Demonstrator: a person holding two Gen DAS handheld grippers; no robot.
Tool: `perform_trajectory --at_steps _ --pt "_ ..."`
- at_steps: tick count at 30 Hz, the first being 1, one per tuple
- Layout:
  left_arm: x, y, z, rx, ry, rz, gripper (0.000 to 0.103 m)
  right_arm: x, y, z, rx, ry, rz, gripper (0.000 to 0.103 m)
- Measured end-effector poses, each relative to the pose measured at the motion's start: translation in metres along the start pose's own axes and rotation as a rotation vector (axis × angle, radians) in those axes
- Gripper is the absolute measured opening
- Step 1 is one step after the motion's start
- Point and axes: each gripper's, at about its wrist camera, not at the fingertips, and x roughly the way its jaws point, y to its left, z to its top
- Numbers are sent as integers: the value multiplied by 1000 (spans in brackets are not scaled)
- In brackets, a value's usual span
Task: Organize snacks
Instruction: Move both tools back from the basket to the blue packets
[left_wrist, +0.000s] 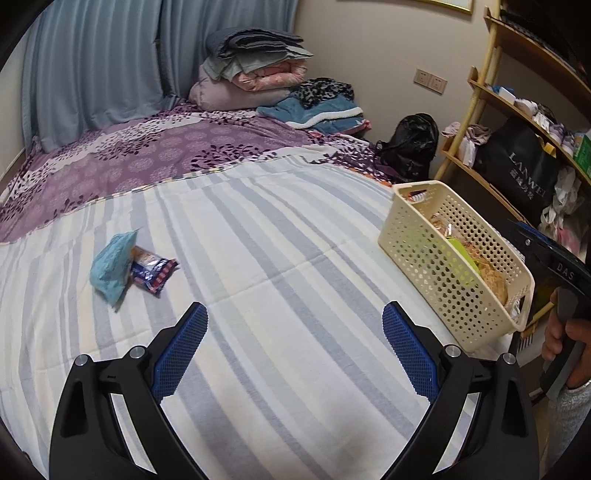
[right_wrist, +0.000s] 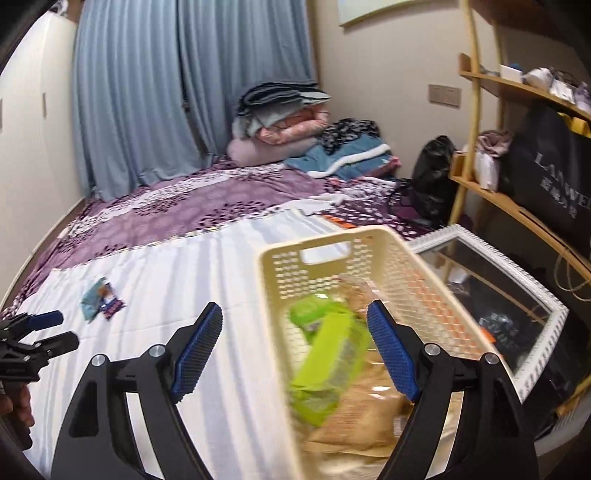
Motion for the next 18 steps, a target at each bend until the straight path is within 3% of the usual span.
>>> perform_trajectory --at_steps 18 --pt "-27 107 -16 -173 -20 141 97 38 113 -20 -130 101 207 80"
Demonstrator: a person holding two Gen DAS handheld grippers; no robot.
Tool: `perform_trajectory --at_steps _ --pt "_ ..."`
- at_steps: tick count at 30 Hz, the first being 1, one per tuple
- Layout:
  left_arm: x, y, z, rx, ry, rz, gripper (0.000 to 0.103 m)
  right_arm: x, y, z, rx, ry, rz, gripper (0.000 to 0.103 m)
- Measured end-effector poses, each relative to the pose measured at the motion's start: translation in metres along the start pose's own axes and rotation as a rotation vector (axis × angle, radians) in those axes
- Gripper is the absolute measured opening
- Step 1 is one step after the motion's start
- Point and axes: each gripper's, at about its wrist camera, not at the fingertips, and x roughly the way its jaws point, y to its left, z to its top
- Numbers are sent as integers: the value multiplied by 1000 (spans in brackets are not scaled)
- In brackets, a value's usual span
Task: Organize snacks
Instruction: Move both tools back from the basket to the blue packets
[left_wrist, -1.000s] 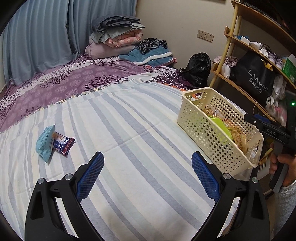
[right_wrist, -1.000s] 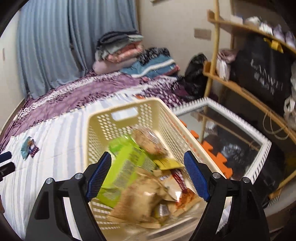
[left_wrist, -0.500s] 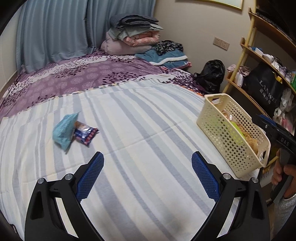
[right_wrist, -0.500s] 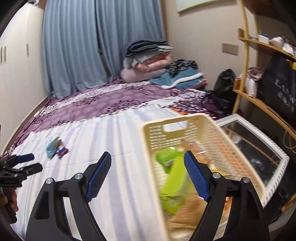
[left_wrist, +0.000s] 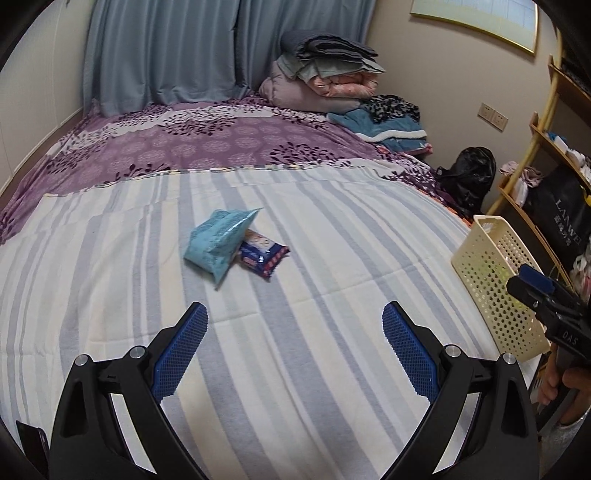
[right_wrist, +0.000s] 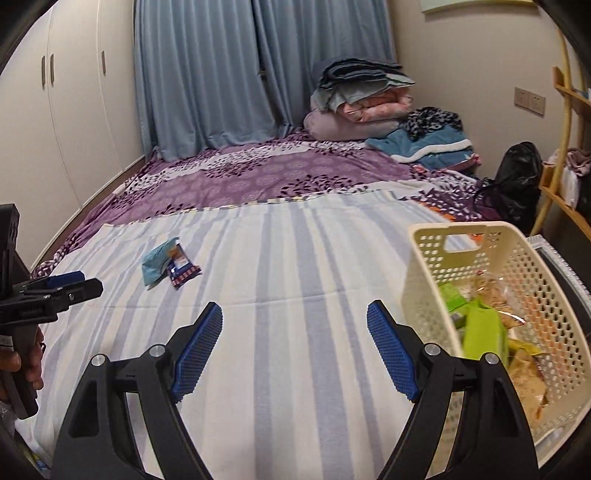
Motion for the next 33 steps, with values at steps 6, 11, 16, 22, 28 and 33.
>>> perform_trajectory --at_steps 6,11,16,22,28,33 --pt "5 20 -1 -19 2 36 97 15 23 -5 -30 37 42 80" --pt "13 28 2 -15 7 65 97 27 36 -9 -41 63 66 82" --pt "22 38 4 -30 21 82 99 37 44 -9 -48 75 75 92" --pt "29 46 8 -46 25 106 100 49 51 -9 -54 96 86 92" --pt "38 53 11 -47 34 121 100 59 59 -10 -64 116 98 94" --pt "47 61 13 -51 45 129 100 68 65 -10 -75 133 108 94"
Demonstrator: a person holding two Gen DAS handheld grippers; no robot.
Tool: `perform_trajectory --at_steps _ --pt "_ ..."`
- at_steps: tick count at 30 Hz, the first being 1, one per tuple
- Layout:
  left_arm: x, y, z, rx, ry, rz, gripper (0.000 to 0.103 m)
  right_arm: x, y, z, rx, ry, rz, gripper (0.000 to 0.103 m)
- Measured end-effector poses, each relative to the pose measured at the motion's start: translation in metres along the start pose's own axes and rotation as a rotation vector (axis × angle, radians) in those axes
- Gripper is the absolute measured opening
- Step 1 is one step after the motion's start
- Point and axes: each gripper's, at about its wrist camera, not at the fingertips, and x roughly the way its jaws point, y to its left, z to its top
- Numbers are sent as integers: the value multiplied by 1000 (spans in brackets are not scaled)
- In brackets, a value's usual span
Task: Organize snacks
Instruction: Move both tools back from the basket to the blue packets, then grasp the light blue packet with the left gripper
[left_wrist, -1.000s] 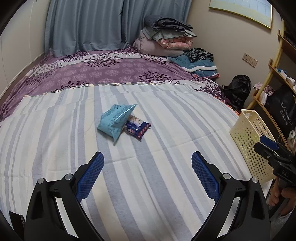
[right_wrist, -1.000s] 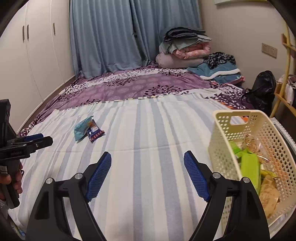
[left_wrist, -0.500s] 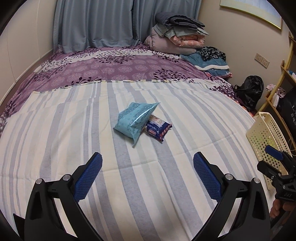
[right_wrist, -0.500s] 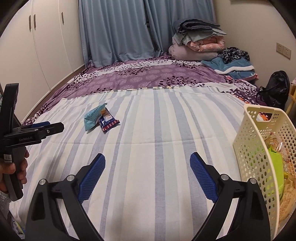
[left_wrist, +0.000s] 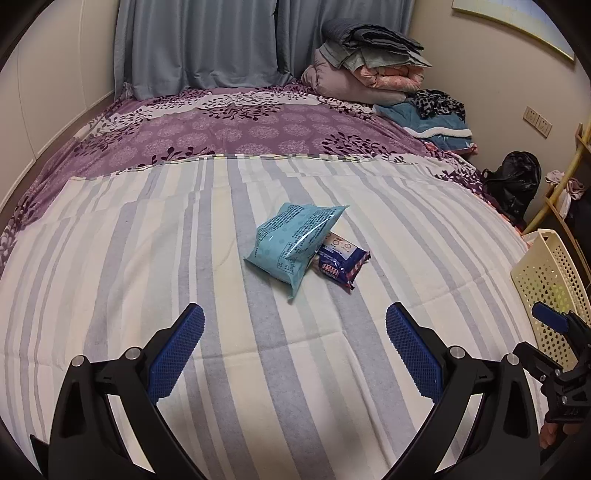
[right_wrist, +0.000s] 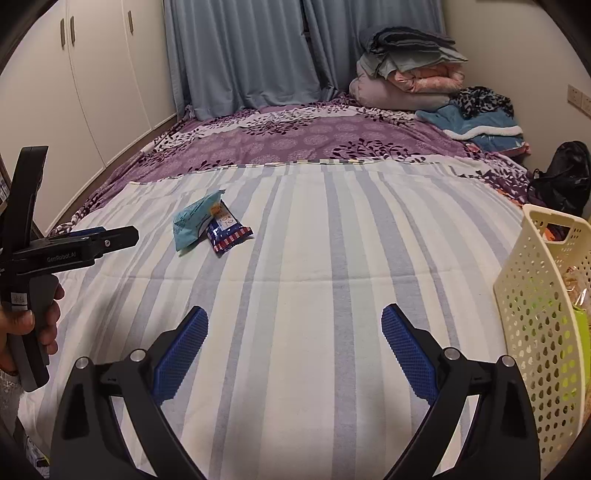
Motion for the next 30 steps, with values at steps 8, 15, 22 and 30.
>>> perform_trajectory --at_steps 8,15,22,30 --pt "20 11 9 7 14 11 100 17 9 4 -17 23 18 94" --pt "48 20 23 39 19 -15 100 33 18 7 -30 44 39 94" --pt "89 27 36 72 40 -56 100 46 26 7 -41 67 50 94" --pt "129 36 40 80 81 -109 100 59 28 6 -52 100 44 94"
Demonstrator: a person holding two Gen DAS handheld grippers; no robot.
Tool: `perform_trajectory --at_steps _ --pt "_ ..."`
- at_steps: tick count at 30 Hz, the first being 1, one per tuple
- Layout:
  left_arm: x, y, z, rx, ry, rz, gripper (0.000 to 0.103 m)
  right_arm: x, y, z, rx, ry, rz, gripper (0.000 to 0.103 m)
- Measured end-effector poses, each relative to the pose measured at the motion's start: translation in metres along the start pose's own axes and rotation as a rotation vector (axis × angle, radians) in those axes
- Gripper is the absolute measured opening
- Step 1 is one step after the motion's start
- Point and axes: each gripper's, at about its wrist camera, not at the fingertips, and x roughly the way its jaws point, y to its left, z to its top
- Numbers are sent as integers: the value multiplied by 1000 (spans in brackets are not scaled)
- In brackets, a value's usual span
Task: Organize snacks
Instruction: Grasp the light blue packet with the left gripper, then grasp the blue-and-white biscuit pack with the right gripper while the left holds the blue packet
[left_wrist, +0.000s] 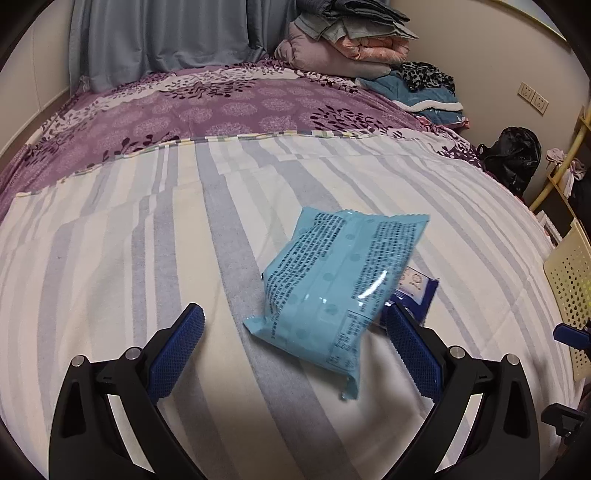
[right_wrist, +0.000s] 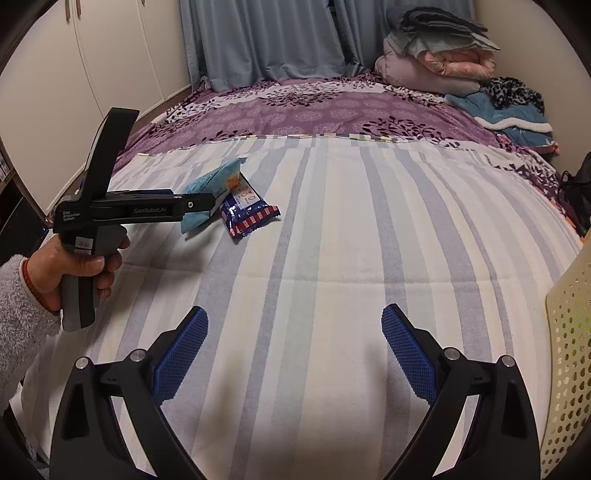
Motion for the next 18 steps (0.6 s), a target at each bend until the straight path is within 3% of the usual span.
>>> perform_trajectory --at_steps 3,9,13,18 --pt "8 5 3 -19 3 -41 96 3 1 0 -2 7 -3 94" --pt "9 2 4 -15 -11 -106 63 13 6 3 -8 17 -1 94" --pt "4 3 3 -17 -17 -87 56 19 12 7 -26 16 7 94" --pt "-14 15 -2 -51 -47 -41 55 38 22 23 -65 7 24 94"
